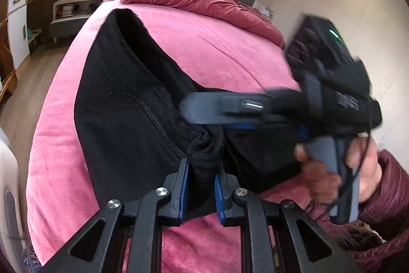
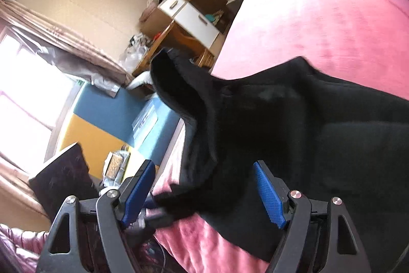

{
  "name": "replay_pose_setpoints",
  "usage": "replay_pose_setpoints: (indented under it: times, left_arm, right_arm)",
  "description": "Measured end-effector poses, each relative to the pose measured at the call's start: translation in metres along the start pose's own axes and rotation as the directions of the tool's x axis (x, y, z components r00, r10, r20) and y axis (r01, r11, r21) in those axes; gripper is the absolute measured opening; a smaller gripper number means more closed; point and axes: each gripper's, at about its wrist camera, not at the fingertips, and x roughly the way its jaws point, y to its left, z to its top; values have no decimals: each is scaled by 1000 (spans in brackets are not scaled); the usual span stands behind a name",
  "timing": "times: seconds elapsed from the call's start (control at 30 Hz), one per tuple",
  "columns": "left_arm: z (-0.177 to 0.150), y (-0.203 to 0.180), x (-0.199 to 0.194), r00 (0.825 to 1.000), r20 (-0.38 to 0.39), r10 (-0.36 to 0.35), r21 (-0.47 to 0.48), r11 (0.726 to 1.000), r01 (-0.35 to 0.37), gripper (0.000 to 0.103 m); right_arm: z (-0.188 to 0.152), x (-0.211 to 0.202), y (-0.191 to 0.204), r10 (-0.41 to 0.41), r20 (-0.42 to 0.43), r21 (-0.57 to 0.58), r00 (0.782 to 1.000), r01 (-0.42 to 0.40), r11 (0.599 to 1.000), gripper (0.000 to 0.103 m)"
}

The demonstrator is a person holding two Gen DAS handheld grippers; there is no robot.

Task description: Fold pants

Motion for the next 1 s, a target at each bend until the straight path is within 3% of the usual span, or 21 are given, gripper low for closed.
replay_pose_setpoints:
  times: [0.07, 0.13, 0.17, 0.27, 0.33, 0.47, 0.53, 0.63, 0.8, 1.0]
  left_arm:
    - [2, -4, 1, 1000, -2, 0, 13, 1000, 0, 17]
    - [4, -3, -1, 1000, -4, 1, 18, 1000, -1, 17]
    - [7, 0, -3, 1000, -10, -3, 10, 1000, 4, 18]
    - [12, 18, -17, 992, -8, -126, -92, 988, 124, 29]
    - [15, 29, -32, 988, 33, -153, -112, 981, 156, 32]
    - [14, 67, -53, 988, 87, -124, -236, 961, 142, 32]
    - [10, 85, -56, 995, 87, -57, -298, 951, 81, 32]
    - [6, 96, -50, 997, 72, -33, -344, 937, 56, 32]
    - [9, 85, -29, 999, 31, -44, -325, 944, 52, 32]
    - [27, 54, -13, 992, 40, -118, -269, 955, 125, 32]
  right_arm:
    - [8, 20, 2, -29, -37, -7, 999, 29, 1000, 73]
    - [12, 37, 2, -56, -79, -27, 995, 54, 998, 39]
    - [14, 43, 3, -82, -99, -43, 992, 78, 996, 17]
    - [17, 48, 10, -106, -86, -93, 991, 98, 991, 15]
    - [20, 44, 15, -104, -58, -94, 993, 98, 991, 15]
    - [27, 24, 15, -76, 2, -61, 997, 76, 995, 14]
    - [24, 14, 19, -55, 30, -55, 998, 56, 997, 14]
    - [20, -4, 25, -37, 70, -54, 997, 40, 998, 14]
    - [9, -43, 26, -4, 140, -40, 990, 10, 999, 14]
    - [-3, -96, 25, -8, 258, -2, 966, 9, 1000, 14]
